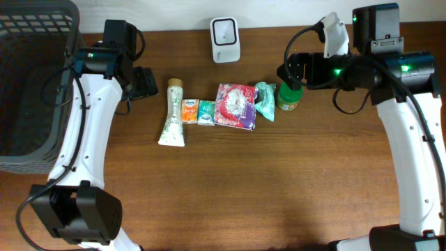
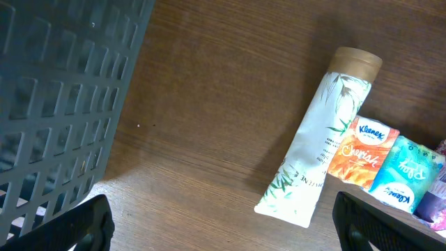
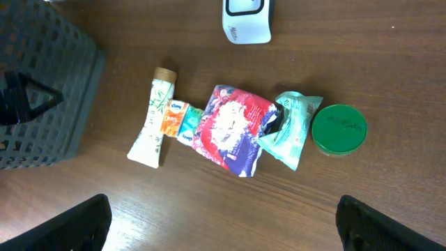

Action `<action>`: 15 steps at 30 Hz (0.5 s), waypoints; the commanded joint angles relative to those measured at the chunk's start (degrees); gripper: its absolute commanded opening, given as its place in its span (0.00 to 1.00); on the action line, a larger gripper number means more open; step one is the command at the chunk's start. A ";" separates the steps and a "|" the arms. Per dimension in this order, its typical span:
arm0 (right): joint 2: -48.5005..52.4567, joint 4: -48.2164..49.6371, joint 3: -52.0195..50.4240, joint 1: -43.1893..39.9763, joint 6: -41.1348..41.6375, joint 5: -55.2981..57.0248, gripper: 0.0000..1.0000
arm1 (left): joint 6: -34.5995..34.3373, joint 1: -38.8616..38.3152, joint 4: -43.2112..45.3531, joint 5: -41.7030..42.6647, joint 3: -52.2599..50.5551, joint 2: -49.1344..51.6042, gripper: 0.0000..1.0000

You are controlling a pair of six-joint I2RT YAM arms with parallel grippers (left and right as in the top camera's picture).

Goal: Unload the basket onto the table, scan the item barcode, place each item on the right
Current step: 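Move the right gripper from rest over the green-lidded jar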

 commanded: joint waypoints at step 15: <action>0.76 0.46 0.42 0.33 0.39 0.74 0.98 | -0.39 0.04 0.09 -0.39 -0.02 -0.74 0.99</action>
